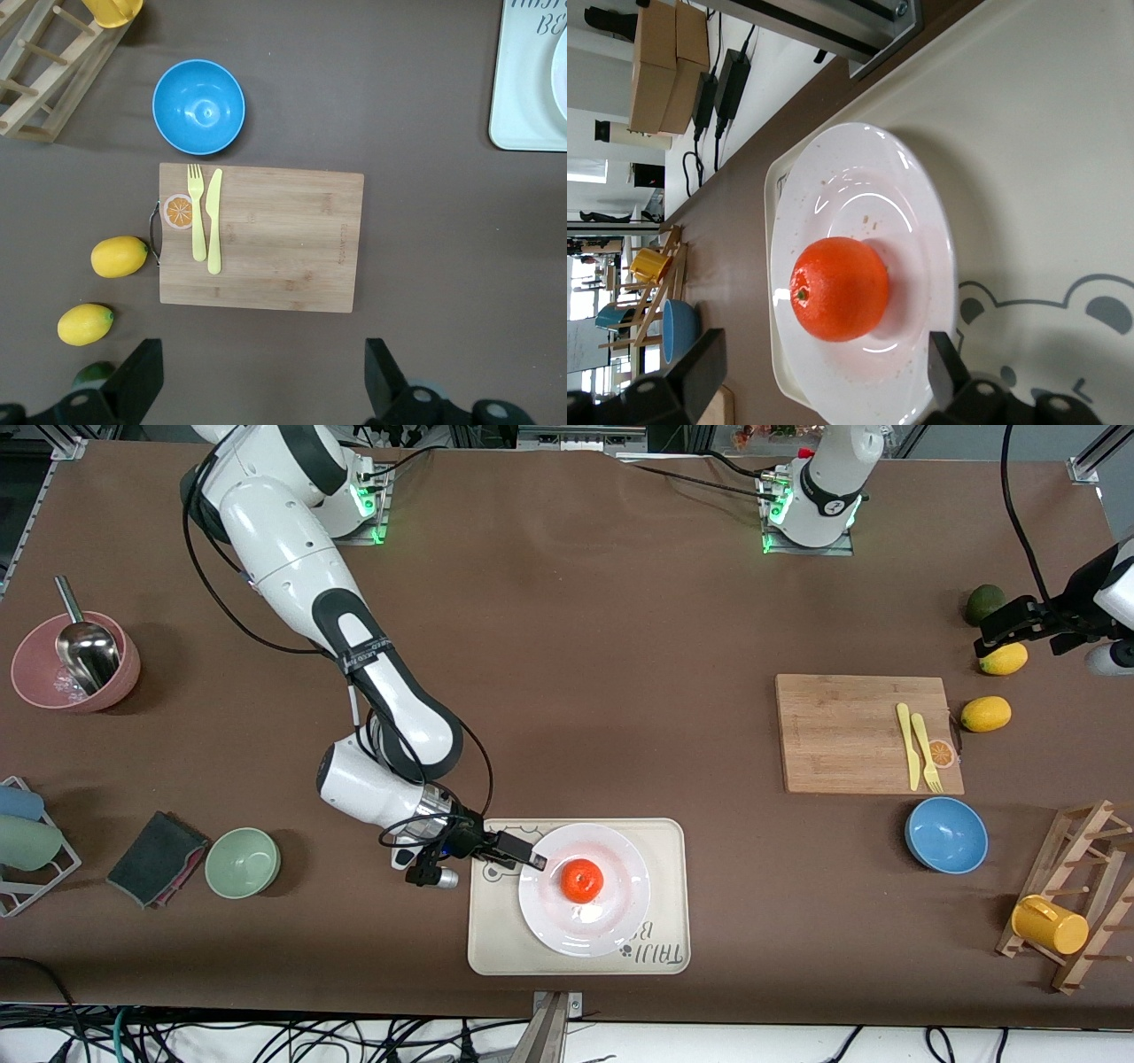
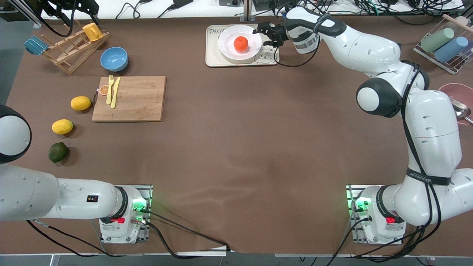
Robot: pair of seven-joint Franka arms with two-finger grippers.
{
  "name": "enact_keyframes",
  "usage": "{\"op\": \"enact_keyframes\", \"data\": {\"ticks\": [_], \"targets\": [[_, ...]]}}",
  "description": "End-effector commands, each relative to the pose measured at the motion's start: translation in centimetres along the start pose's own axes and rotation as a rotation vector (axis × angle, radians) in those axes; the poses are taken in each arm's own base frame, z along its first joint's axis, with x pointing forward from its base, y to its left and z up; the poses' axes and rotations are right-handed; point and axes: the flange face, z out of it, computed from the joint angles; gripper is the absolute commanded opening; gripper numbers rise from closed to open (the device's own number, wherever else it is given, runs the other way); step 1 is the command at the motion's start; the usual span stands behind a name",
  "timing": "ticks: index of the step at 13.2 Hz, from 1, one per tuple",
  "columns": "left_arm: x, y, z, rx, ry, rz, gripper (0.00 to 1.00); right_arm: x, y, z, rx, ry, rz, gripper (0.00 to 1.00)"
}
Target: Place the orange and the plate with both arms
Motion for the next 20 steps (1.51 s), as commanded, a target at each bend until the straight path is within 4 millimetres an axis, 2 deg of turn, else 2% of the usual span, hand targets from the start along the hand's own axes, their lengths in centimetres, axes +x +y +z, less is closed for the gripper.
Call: {"op": "enact_keyframes", "data": {"ticks": [1,3,6,9,10,12,14,16,18,20], "targets": [[0.2,-0.1,-0.7,0.025,-0.001,0.013,1.0,-0.7,-0.6,-4.9,-0.061,-0.092,-0.018,1.0],[0.2,-0.1,-0.7,0.025,-0.001,0.013,1.0,-2.9,-0.4,-7.4,-0.144,-0.162,-0.072,1.0],[0.2,-0.1,-0.6,0.023,-0.002,0.013,1.0,-6.1,1.5,-10.7,-0.28,-0.237,-0.144,1.0],[0.3,0.4,-0.9,0.024,0.006,0.022,1.0,-7.7,3.2,-14.8,-0.373,-0.331,-0.176,1.0],[0.3,0.8,-1.4,0.024,0.016,0.03,1.0,-7.8,4.0,-16.6,-0.415,-0.379,-0.191,1.0],[0.7,0.9,-0.8,0.015,0.006,0.029,1.0,-7.2,4.9,-20.4,-0.507,-0.488,-0.235,1.0],[1.0,1.0,-0.5,0.023,0.001,0.032,1.0,-6.5,5.0,-24.1,-0.588,-0.565,-0.261,1.0],[1.5,0.8,-1.5,0.03,0.024,0.03,1.0,-5.7,4.9,-27.9,-0.671,-0.635,-0.277,1.0],[1.7,0.9,-1.2,0.032,0.02,0.038,1.0,-5.4,3.4,-30.9,-0.78,-0.703,-0.328,1.0],[2.6,0.6,0.6,0.033,-0.02,0.029,1.0,-4.8,1.0,-33.7,-0.865,-0.742,-0.363,1.0]]}}
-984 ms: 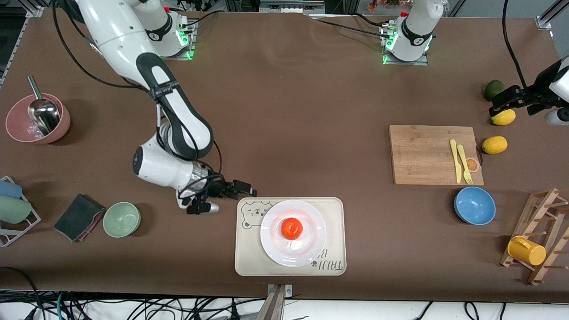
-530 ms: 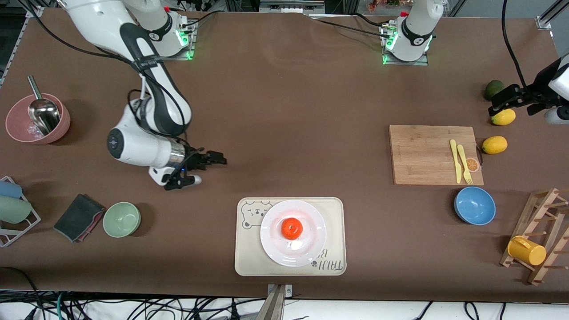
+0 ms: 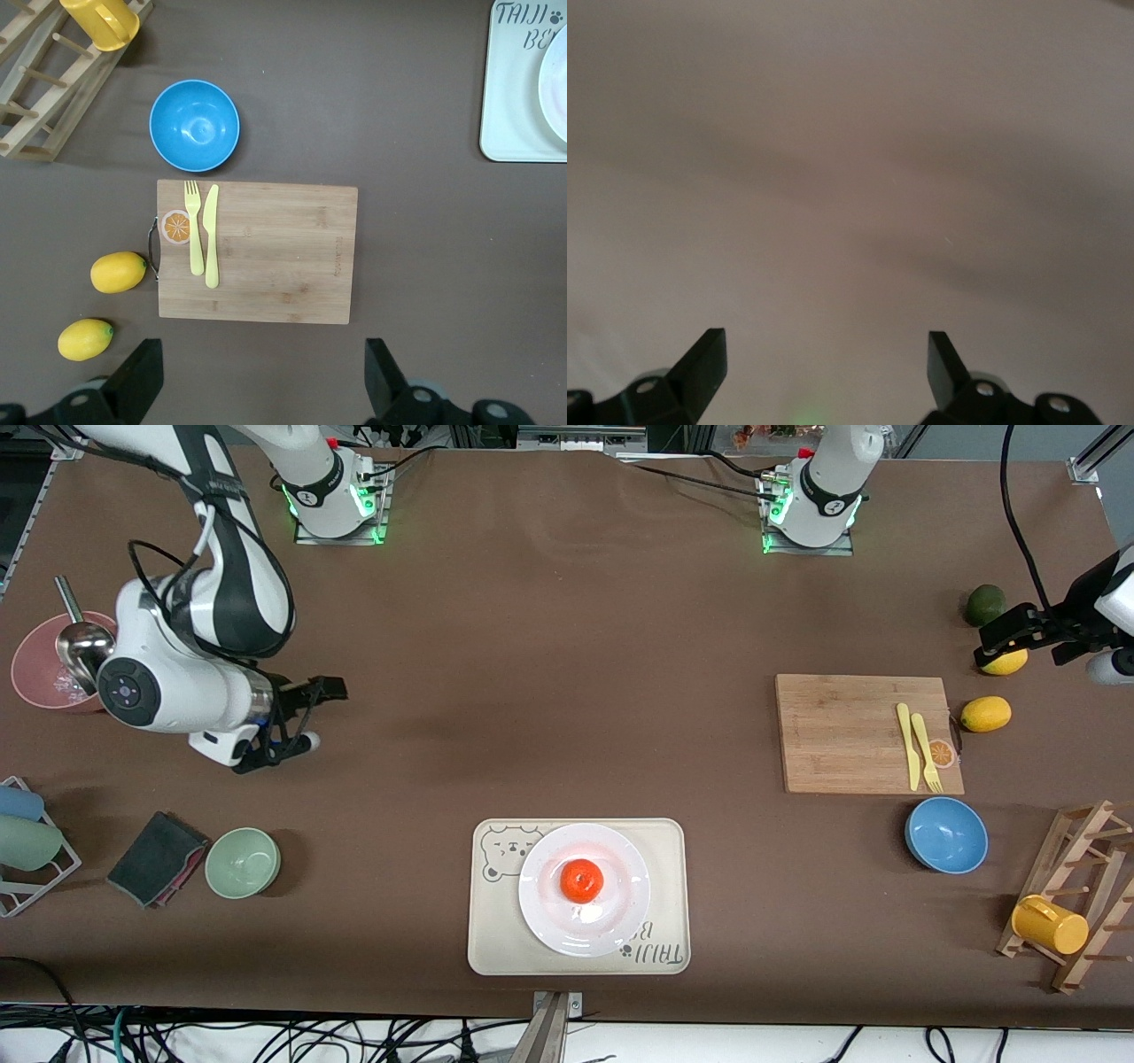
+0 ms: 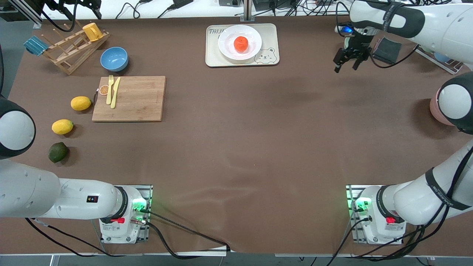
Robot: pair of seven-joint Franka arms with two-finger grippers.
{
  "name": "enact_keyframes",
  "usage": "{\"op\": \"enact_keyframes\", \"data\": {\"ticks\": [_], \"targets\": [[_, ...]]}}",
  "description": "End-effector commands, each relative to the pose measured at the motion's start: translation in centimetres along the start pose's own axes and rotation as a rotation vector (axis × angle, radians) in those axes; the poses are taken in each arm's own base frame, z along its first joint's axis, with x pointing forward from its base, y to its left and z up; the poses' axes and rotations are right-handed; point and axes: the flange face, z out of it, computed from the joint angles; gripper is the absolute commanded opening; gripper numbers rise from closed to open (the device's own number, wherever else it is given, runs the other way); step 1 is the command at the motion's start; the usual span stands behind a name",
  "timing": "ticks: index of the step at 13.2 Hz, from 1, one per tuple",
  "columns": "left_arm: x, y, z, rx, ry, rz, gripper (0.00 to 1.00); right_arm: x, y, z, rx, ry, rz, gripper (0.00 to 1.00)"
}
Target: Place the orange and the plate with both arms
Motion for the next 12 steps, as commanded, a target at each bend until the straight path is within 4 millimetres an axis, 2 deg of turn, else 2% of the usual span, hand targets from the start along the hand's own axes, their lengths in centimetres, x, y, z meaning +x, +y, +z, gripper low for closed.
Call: {"op": "enact_keyframes", "data": {"ticks": [1,3,4,7,8,11,12], "targets": [[1.0,-1.1,0.9,0.028,-0.031,-0.001,1.0,-1.9,-0.2,-4.9,-0.094,-0.025,-0.013,1.0],[1.0,-2.6,0.1,0.024,-0.015,-0.023,1.0,-4.1,-0.4,-7.9,-0.125,0.019,0.017,1.0],[1.1,-3.0,-1.3,0.027,0.016,-0.032,1.0,-5.3,-0.5,-9.5,-0.123,0.047,0.047,1.0],[0.9,-2.7,-2.3,0.029,0.033,-0.031,1.0,-8.7,-1.3,-13.5,-0.116,0.105,0.096,1.0],[0.6,-3.0,-2.1,0.028,0.004,-0.037,1.0,-9.4,-1.4,-14.3,-0.132,0.104,0.102,1.0],[0.2,-5.7,-1.9,0.016,-0.019,-0.078,1.0,-10.5,-1.1,-16.8,-0.194,0.113,0.251,1.0],[0.2,-5.6,-1.9,0.013,-0.019,-0.077,1.0,-10.9,-1.1,-17.9,-0.19,0.136,0.27,1.0]]}}
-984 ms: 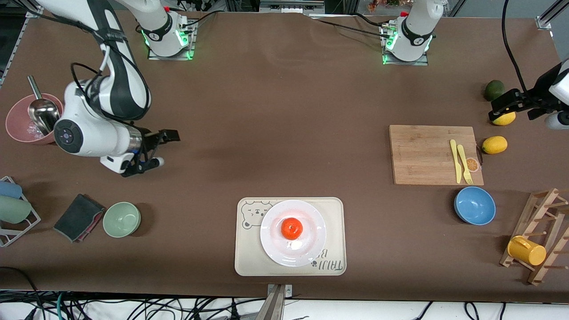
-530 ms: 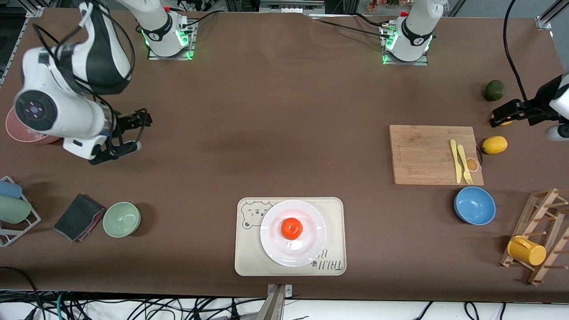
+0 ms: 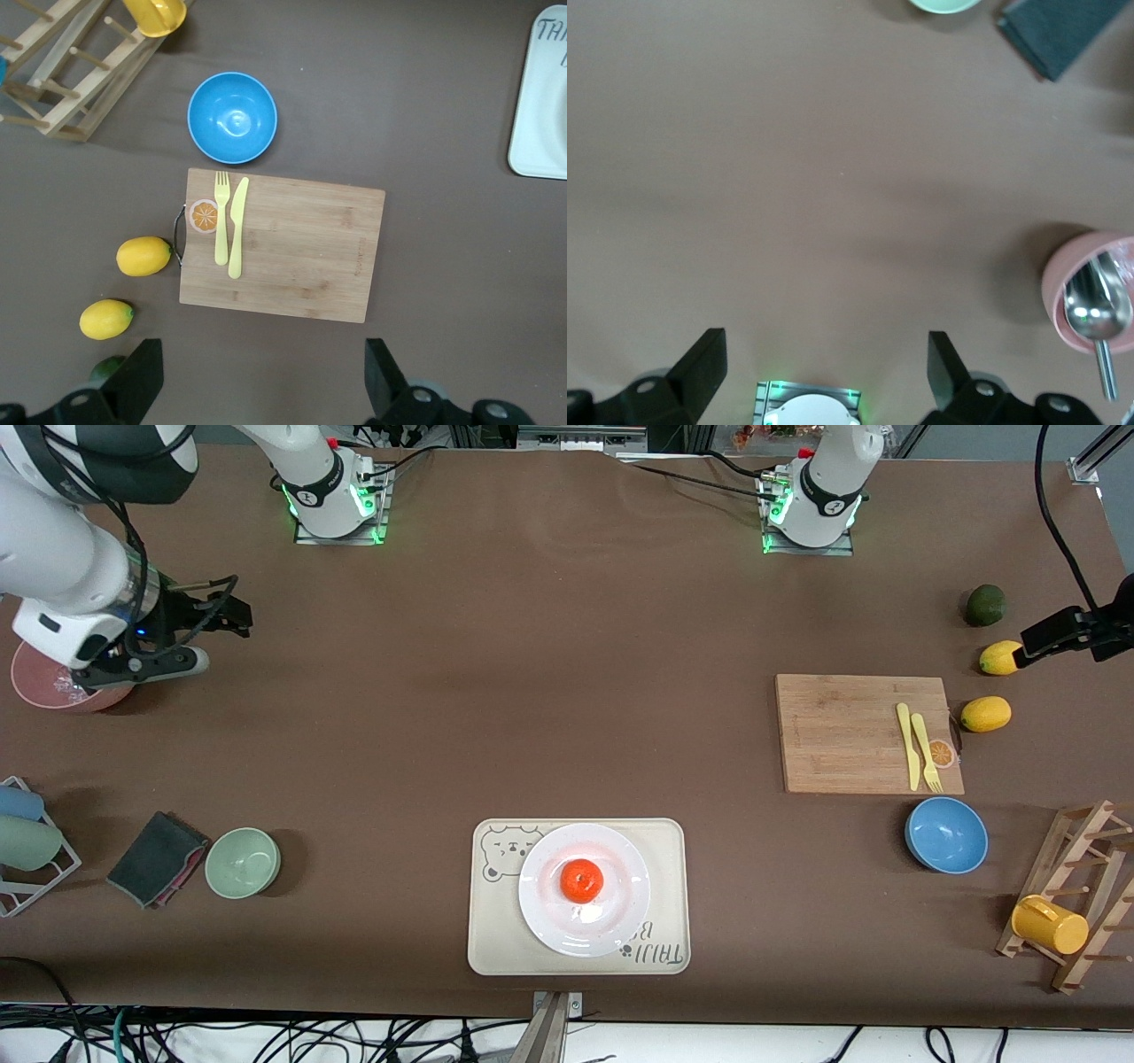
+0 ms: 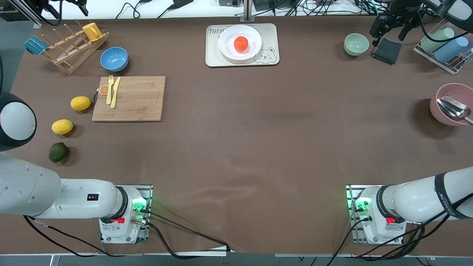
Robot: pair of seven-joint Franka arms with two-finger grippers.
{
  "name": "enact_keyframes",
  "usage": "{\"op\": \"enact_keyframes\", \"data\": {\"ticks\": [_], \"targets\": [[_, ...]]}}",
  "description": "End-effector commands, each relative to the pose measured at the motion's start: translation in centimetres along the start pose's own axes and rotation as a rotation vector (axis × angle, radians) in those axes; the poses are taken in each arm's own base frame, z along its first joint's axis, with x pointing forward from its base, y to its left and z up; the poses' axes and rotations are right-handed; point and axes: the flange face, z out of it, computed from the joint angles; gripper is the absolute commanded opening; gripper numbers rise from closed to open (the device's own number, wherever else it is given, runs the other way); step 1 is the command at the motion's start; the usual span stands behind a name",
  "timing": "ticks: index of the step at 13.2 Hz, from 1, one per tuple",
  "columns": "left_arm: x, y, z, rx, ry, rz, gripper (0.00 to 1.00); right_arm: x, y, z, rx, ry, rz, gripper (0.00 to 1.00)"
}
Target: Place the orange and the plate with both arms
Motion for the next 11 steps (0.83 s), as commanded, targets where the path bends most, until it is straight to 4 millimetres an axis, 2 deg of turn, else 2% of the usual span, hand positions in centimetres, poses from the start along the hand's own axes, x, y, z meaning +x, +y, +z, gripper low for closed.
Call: {"op": "enact_keyframes", "data": {"ticks": [1,4,6,8,11], "targets": [[0.0,-0.6,-0.5,0.016,-0.007,0.009,1.0,-0.5,1.2,-2.5,-0.011,0.028,0.094,1.0],[0.0,-0.2,-0.5,0.021,-0.007,0.016,1.0,-1.0,6.0,-4.0,0.077,0.066,0.239,1.0],[-0.3,0.2,-0.6,0.024,-0.017,0.02,1.0,-1.4,8.5,-3.7,0.134,0.062,0.283,1.0],[-0.3,0.3,-0.4,0.022,-0.027,0.02,1.0,-1.8,9.2,-4.0,0.134,0.064,0.291,1.0],[-0.4,0.6,-0.5,0.024,-0.028,0.025,1.0,-2.1,8.9,-4.5,0.125,0.068,0.283,1.0]]}}
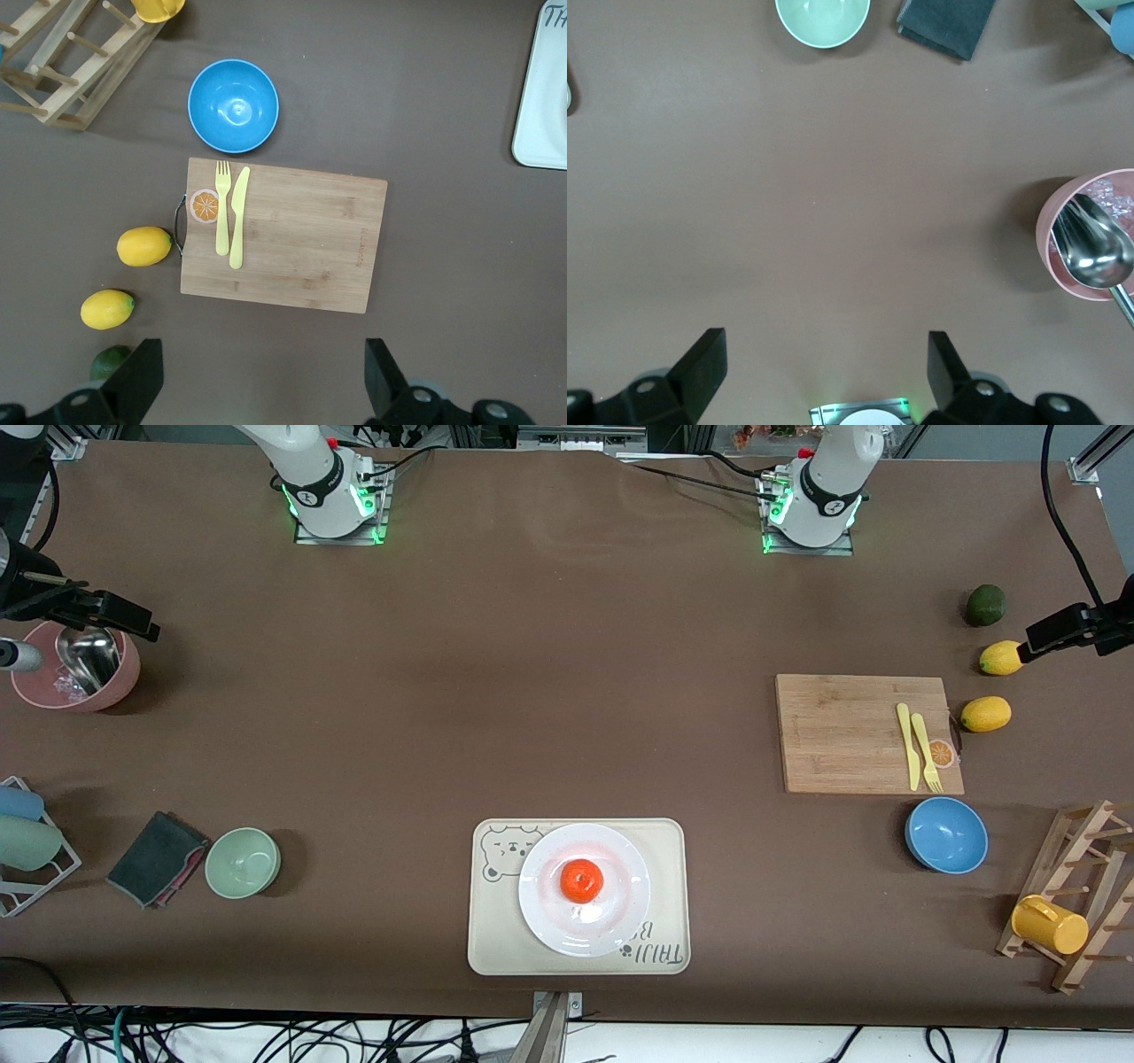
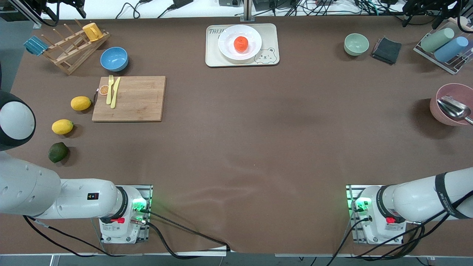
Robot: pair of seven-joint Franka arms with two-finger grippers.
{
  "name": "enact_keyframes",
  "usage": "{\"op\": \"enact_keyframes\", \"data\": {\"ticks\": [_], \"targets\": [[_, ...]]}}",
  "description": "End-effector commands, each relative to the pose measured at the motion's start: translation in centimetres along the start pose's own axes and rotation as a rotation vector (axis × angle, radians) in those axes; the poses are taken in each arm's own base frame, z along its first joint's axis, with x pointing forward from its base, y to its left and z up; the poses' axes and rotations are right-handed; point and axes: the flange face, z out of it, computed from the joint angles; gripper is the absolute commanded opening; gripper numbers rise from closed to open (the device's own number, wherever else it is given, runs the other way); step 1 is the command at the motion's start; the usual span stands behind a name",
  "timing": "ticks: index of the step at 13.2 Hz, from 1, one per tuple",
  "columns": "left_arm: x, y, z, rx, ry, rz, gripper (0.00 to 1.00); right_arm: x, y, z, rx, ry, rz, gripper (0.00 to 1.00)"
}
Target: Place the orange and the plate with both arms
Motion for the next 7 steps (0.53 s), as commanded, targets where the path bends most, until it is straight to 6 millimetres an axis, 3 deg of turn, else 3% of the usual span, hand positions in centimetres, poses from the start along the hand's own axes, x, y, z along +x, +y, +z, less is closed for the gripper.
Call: {"op": "enact_keyframes", "data": {"ticks": [1,7], "targets": [[-0.2,0.2,-0.6,0.024,-0.008,0.014,1.0,-0.6,-0.5,-1.0,0.013,0.002,-0.003,1.0],[-0.2,-0.5,-0.6,0.024,-0.009,0.002,1.0,-0.1,-2.2,-1.3,-0.052,0.052,-0.033,1.0]]}}
